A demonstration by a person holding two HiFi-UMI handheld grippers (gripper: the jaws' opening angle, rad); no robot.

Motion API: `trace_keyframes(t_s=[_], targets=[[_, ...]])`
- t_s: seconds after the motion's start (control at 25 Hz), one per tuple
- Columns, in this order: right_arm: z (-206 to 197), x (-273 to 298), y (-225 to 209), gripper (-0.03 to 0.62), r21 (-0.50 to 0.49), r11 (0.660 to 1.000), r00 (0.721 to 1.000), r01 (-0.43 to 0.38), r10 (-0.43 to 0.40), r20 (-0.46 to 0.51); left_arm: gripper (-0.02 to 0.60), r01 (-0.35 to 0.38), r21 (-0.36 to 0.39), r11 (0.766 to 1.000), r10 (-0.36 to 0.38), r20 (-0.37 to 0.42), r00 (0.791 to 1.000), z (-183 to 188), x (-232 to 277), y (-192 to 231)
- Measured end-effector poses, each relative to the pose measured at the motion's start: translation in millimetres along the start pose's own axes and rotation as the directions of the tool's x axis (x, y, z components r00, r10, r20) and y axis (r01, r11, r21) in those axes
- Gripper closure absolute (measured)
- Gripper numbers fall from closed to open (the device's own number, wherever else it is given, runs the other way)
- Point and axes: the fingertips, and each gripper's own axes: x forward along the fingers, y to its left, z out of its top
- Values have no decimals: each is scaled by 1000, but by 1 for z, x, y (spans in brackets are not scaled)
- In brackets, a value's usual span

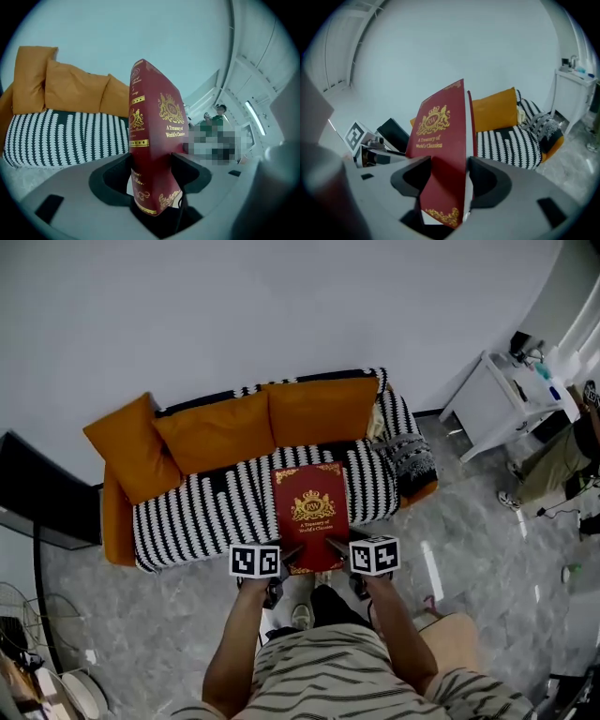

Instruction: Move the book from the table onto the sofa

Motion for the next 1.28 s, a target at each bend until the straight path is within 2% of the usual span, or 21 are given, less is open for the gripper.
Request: trace_keyframes(t_s=[0.2, 0.6, 0.88, 1.28], targets=[[27, 30, -16, 324, -28, 999, 999, -28, 27, -44, 310, -20, -51, 999, 20, 4, 1000, 26, 20, 17], [68, 74, -67, 324, -23, 997, 989, -80, 77, -130, 310, -69, -131, 989, 68, -14, 998, 71, 71, 36], [95, 100, -93, 326, -15, 993, 980, -116, 112, -165, 310, -94, -165, 982, 93, -19, 996, 100, 98, 50], [113, 142, -124, 326, -40, 991, 970, -130, 118, -213, 310, -120, -196, 973, 116, -34, 993, 123, 136, 76]])
